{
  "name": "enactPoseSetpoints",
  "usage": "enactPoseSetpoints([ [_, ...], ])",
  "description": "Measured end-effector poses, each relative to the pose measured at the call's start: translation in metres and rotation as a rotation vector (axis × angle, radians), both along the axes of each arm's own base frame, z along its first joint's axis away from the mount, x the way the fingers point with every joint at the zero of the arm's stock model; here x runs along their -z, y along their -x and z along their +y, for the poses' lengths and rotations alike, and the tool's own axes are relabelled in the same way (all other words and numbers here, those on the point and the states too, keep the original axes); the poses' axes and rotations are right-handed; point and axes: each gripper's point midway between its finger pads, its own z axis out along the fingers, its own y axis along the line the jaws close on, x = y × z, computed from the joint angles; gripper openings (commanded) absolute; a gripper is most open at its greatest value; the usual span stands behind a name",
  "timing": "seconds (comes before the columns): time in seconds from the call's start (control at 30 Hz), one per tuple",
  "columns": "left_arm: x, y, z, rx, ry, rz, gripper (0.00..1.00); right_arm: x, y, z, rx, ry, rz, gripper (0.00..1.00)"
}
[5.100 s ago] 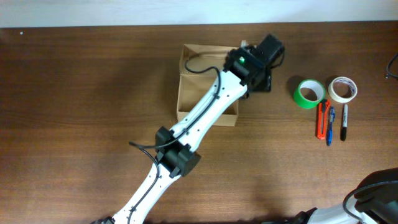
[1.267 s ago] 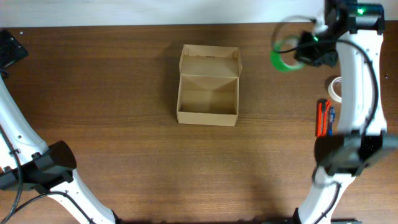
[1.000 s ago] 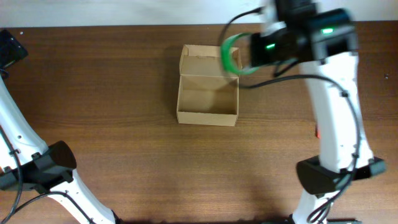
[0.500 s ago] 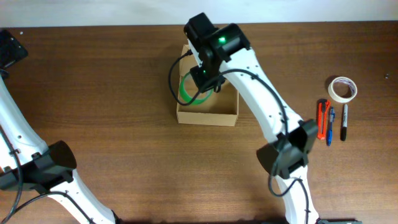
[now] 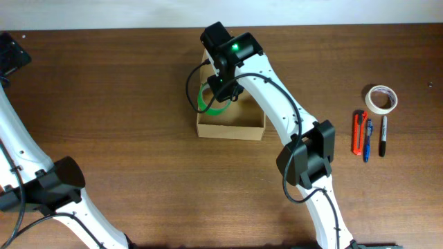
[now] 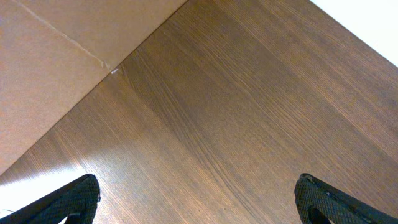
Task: Pack container
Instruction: 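Carry the green tape roll with the right gripper over the box, then lower the green tape into the box and open the right gripper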
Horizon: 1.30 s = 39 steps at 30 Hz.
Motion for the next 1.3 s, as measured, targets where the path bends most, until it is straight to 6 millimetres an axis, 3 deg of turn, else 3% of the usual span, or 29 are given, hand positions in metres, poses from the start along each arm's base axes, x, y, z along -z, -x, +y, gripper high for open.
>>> enactPoseSetpoints([
  [0.37, 0.0, 0.0, 0.0, 0.0, 0.0, 0.0, 1.0, 0.012, -0.006, -0.002, 0.009, -0.014, 0.017, 0.04],
  [0.8, 0.0, 0.0, 0.0, 0.0, 0.0, 0.0, 1.0, 0.028, -0.015, -0.023, 0.035, 0.01, 0.05, 0.04],
  [1.3, 0.0, 0.0, 0.0, 0.0, 0.0, 0.0, 1.0, 0.028, -0.018, -0.013, 0.036, -0.039, 0.04, 0.03],
])
